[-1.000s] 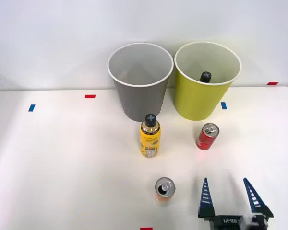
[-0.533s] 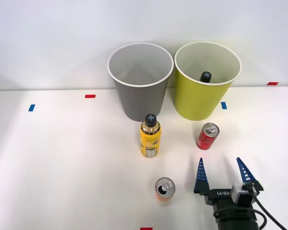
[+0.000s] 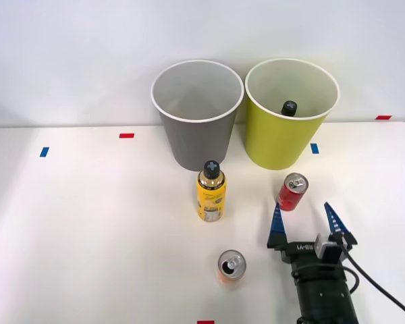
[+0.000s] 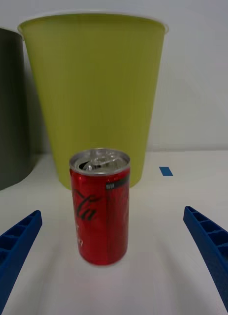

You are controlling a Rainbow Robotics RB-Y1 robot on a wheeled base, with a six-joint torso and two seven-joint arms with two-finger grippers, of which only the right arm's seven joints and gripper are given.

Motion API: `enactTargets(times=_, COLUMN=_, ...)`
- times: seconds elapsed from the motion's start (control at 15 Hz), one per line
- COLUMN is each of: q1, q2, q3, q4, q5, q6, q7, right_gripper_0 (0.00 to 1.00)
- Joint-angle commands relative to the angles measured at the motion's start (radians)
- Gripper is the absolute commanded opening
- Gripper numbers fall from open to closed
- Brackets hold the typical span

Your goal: Put cans in the gray bin, plastic bottles in the light green bin

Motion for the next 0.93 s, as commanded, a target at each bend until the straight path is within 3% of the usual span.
enactTargets(times=0.07, q1=-0.068, q2=-0.007, q3=-0.033, q4=0.002, q5=0.001, q6=0.072, q7=0.011, right_gripper_0=1.00)
enactTargets(times=0.93, q1=-0.144, q2=-0.014, q3=-0.028, q4=0.004, q5=-0.004, q6=0.196, q7=0.010, right_gripper_0=1.00)
